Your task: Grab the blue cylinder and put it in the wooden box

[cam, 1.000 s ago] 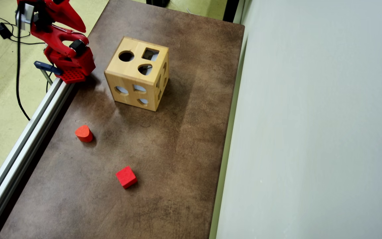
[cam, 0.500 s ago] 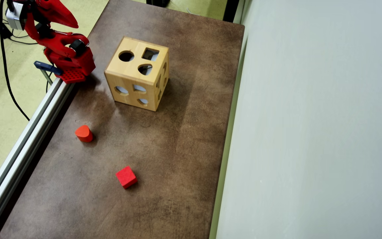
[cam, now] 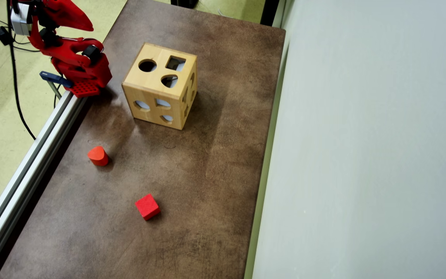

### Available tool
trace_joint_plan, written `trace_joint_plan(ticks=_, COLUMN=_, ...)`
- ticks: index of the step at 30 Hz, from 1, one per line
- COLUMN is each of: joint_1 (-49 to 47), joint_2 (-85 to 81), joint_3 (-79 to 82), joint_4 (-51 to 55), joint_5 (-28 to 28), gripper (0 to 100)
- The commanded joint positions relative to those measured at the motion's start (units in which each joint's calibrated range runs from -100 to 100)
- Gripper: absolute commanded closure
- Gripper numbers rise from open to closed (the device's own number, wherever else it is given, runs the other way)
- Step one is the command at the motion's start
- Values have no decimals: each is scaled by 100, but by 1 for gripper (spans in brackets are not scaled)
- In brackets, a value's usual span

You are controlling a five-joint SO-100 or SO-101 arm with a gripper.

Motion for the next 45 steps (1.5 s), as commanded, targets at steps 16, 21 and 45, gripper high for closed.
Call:
trace_joint_plan(ticks=16, joint_1=244, joint_2=35, joint_3=12, joint_4=41, joint_5=-5, gripper=98)
trace_joint_plan(ticks=21, joint_1=229, joint_2=26, joint_3=12, joint_4=41, joint_5=0, gripper=97)
trace_joint_plan(ticks=45, joint_1=155, joint_2=26, joint_3=39, joint_4=41, joint_5=0, gripper=97)
